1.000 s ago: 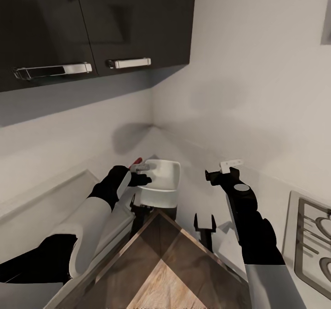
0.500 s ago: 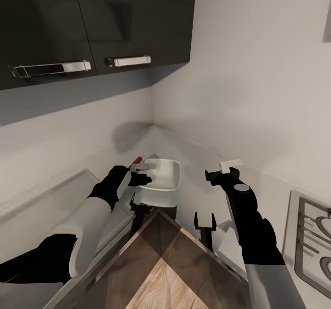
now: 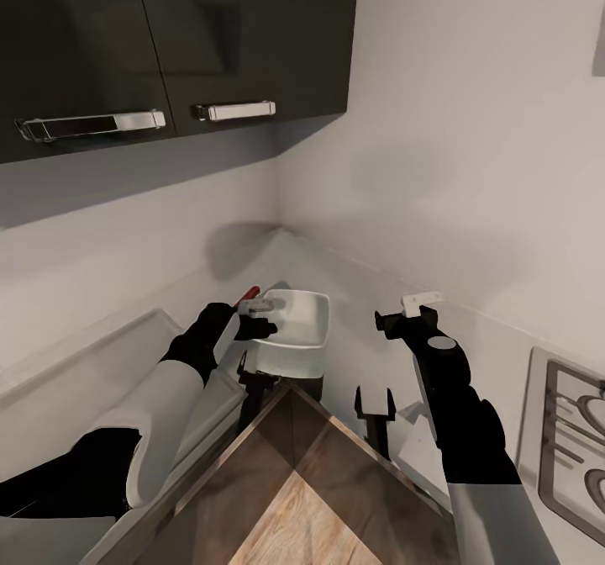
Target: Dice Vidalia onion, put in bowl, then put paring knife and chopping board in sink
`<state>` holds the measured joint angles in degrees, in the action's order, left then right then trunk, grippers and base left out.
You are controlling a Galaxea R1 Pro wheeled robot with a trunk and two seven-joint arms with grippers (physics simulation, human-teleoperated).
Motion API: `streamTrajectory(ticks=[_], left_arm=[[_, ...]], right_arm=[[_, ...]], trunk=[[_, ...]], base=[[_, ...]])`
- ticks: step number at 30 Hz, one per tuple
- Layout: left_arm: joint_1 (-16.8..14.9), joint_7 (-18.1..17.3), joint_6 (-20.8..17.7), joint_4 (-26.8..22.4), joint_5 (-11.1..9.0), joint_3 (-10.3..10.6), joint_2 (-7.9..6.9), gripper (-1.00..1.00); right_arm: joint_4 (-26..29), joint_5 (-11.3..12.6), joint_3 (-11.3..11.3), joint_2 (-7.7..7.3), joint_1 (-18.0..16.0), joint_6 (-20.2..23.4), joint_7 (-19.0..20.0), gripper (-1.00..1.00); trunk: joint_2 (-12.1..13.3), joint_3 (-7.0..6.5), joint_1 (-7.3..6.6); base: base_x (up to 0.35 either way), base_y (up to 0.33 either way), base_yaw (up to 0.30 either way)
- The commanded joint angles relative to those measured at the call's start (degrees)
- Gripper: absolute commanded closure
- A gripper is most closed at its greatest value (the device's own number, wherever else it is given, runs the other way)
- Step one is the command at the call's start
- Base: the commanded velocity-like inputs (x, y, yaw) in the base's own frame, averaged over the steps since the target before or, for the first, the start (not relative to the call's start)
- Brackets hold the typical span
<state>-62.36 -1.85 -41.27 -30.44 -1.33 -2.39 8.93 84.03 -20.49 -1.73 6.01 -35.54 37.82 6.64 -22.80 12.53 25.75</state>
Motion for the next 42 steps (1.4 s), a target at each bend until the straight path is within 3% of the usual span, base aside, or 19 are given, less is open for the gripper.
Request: streamTrajectory(ticks=[1,3,4,13,32,42], left_arm=[[-0.04,-0.09,-0.31,-0.06,-0.1,-0.25,0.04,-1.0],[-0.04,-0.07,-0.31,-0.06,-0.09,-0.25,0.04,-1.0],[-0.04,-0.08,-0.31,-0.06,-0.1,-0.25,0.04,1.0],[-0.04,-0.09,0.86,-0.1,-0.08,-0.28,0.04,1.0],[-0.04,-0.32,2.49,-0.2,-0.14,-0.51,0.04,1.0],[-0.04,-0.37,6.71,-0.23,-0.15,-0.56,0.04,1.0]], right_arm=[[0.08,-0.61,-0.12,0.06,-0.05,0.24,0.57,-1.0],[0.08,-0.61,-0.12,0.06,-0.05,0.24,0.58,-1.0],[0.08,-0.61,-0.12,0.06,-0.05,0.24,0.59,-1.0],[0.08,-0.61,-0.12,0.06,-0.05,0.24,0.64,-1.0],[0.08,-0.61,-0.11,0.06,-0.05,0.24,0.64,-1.0],[0.08,-0.61,-0.12,0.06,-0.05,0.24,0.65,-1.0]], trunk=[[-0.12,0.12,0.04],[-0.12,0.12,0.04],[-0.12,0.12,0.04],[-0.12,-0.02,0.04],[-0.12,-1.72,0.04],[-0.12,-2.64,0.04]], base=[[0.0,0.0,0.0],[0.0,0.0,0.0],[0.0,0.0,0.0],[0.0,0.0,0.0],[0.0,0.0,0.0],[0.0,0.0,0.0]])
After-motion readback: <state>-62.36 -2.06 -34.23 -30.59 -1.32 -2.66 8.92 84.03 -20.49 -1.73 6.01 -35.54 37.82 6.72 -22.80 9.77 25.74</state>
